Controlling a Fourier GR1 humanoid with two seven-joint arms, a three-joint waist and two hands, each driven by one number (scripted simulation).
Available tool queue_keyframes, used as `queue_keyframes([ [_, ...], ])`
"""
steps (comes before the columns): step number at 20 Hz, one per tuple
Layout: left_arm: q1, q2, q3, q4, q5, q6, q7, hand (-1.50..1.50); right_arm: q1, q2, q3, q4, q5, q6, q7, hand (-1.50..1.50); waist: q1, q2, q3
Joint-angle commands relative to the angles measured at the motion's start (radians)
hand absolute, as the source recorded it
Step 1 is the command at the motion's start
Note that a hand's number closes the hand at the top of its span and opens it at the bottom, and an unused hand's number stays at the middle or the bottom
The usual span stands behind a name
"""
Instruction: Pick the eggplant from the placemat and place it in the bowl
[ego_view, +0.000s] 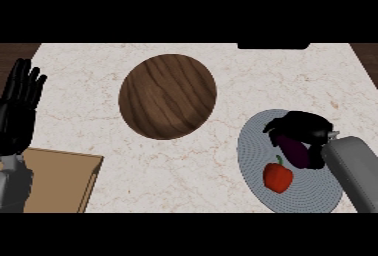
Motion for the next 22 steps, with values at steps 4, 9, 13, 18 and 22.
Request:
queue_keyframes([
  [4,0.025,0.027,0.047,0.012,-0.007,0.025,0.024,0.00,0.133,0.051,-0.207,0.000,-0.050,0.011,0.391,1.50,-0.086,-0.018,0.000],
  [9,0.076,0.053,0.099,0.013,-0.009,0.048,0.026,0.00,0.287,0.034,-0.446,0.006,-0.128,-0.093,0.680,1.50,-0.210,-0.050,-0.004],
  [13,0.099,0.041,0.104,0.004,0.002,0.042,0.016,0.00,0.394,0.102,-0.494,-0.148,-0.132,-0.180,0.841,1.50,-0.192,-0.047,-0.009],
  [18,0.116,0.036,0.103,-0.002,-0.003,0.037,-0.010,0.00,0.496,0.171,-0.494,-0.416,-0.081,-0.262,1.013,1.50,-0.170,-0.041,-0.010],
  [22,0.096,0.042,0.099,-0.026,0.014,0.029,0.027,0.00,0.516,0.234,-0.450,-0.691,-0.093,-0.204,1.090,1.50,-0.144,-0.042,-0.008],
])
